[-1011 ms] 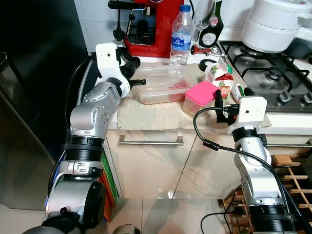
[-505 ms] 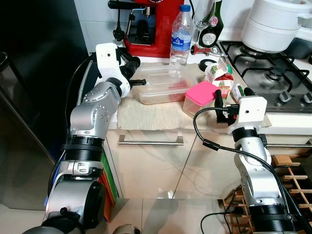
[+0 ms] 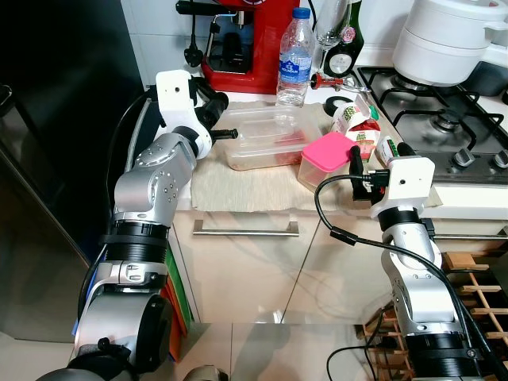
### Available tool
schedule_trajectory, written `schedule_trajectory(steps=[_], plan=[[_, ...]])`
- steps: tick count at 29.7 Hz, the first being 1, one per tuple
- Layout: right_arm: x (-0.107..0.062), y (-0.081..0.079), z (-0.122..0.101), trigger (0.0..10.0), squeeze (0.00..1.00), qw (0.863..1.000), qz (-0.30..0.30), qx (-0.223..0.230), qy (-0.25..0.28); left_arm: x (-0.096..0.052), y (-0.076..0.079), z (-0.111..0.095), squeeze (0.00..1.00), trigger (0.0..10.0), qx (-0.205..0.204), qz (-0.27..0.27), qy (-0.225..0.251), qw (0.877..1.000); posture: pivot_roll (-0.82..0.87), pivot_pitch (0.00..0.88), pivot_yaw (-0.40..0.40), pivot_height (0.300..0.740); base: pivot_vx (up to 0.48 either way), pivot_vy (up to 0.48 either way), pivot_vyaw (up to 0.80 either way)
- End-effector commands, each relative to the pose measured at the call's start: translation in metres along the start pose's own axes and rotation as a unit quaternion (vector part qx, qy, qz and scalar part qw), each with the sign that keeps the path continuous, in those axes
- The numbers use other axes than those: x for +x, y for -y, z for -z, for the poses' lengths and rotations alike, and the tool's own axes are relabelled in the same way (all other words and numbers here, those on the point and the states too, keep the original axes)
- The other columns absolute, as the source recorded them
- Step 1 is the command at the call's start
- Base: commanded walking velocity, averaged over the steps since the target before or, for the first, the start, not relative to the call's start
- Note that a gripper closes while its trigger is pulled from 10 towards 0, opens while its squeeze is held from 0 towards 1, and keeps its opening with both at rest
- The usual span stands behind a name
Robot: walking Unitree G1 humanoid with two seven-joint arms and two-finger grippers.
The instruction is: Restocking fridge
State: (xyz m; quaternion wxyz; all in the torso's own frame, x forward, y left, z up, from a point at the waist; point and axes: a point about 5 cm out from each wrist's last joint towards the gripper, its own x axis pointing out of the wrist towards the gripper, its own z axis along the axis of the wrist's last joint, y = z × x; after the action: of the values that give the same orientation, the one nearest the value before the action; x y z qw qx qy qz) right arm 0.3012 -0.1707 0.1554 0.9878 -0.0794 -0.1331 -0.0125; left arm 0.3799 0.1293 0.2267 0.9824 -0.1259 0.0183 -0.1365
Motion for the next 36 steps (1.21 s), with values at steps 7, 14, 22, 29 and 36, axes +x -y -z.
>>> schedule_trajectory(steps=[7,14,22,29,36], plan=[[0.0002,0.0022,-0.0026,10.0,0.00,1.000,0.006,0.001,0.006,0.0001,0.0019,-0.0075,0.00,3.7,0.007,0.003,0.010,1.000,0.11,0.000,-0.004,0.740,0.000,0.000,0.00],[0.0000,0.0024,-0.0031,10.0,0.00,1.000,0.006,0.001,0.006,-0.0002,0.0022,-0.0079,0.00,3.7,0.007,0.003,0.010,1.000,0.10,0.000,-0.001,0.740,0.000,0.000,0.00],[0.0011,0.0032,-0.0038,10.0,0.00,1.000,0.006,0.001,0.007,0.0007,0.0030,-0.0089,0.00,3.7,0.007,0.003,0.010,1.000,0.10,0.000,0.000,0.740,0.000,0.000,0.00],[0.0019,0.0035,-0.0038,10.0,0.00,1.000,0.006,0.001,0.006,0.0013,0.0032,-0.0092,0.00,3.7,0.007,0.003,0.010,1.000,0.10,0.000,-0.001,0.740,0.000,0.000,0.00],[0.0025,0.0035,-0.0042,10.0,0.00,1.000,0.006,0.001,0.007,0.0017,0.0031,-0.0097,0.00,3.7,0.007,0.003,0.010,1.000,0.10,0.000,-0.001,0.740,0.000,0.000,0.00]])
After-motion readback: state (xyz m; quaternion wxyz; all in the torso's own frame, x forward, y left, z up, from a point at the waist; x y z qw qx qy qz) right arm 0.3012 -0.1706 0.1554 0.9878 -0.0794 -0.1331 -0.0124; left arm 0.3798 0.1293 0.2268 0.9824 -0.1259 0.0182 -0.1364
